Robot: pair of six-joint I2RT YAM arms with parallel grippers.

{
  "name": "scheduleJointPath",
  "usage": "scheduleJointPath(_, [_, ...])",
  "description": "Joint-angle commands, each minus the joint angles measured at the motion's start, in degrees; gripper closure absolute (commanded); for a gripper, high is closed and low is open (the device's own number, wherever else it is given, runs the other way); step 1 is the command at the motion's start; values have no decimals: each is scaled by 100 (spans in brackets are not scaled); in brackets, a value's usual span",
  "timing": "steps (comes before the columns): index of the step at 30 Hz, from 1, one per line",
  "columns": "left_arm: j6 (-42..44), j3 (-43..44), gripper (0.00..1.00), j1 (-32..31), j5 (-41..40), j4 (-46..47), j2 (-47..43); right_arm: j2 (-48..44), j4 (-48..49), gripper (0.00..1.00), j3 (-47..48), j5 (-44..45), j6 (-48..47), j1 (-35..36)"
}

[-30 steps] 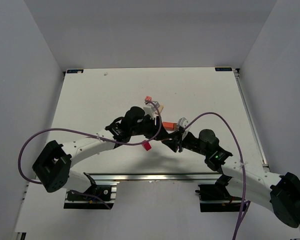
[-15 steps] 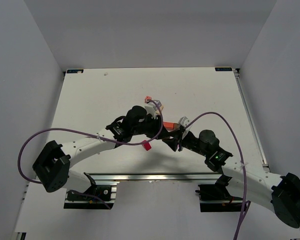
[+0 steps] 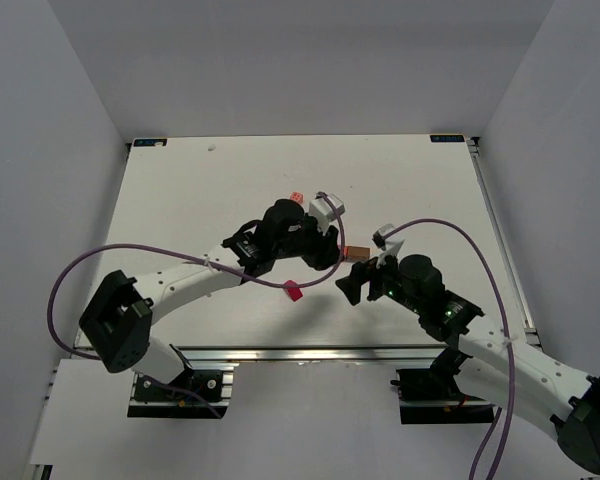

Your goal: Build the wood block tower

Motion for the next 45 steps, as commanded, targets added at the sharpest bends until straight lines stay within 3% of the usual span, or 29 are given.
scheduleJointPath(1, [878, 247, 100, 295, 126, -2, 315, -482, -1378, 11, 330, 1312, 710, -13])
scheduleJointPath(5, [1747, 56, 100, 542, 1250, 287, 737, -640, -3047, 11, 831, 2938, 2107, -74])
scheduleJointPath(7, [2396, -94, 100, 533, 2065, 472, 834, -702, -3201, 11, 928, 3328, 2118, -92])
scheduleJointPath(10, [3172, -121, 100, 533, 2623, 279, 1028, -720, -3114, 11, 919, 3453, 2118, -136])
scheduleJointPath(19, [3840, 327, 99, 525, 2949, -362, 1994, -491, -2877, 11, 814, 3610, 2074, -259])
scheduleJointPath(29, [4087, 599, 84, 516, 2800, -802, 2487, -447, -2745, 11, 664, 3523, 2048, -364])
scheduleJointPath(31, [4070, 591, 79, 525, 2808, -811, 2452, -412, -2745, 11, 699, 3471, 2013, -364])
scheduleJointPath(33, [4035, 512, 65, 516, 2809, -759, 2303, -395, -2727, 11, 717, 3453, 1951, -373])
scheduleJointPath(34, [4000, 468, 38, 516, 2782, -680, 2242, -386, -2719, 11, 717, 3427, 1933, -373])
scheduleJointPath(35, [3982, 381, 2, 516, 2730, -583, 2119, -368, -2684, 11, 717, 3392, 1907, -382])
scheduleJointPath(45, [3509, 152, 2, 525, 2493, -135, 1574, -316, -2104, 11, 752, 2760, 1293, -382])
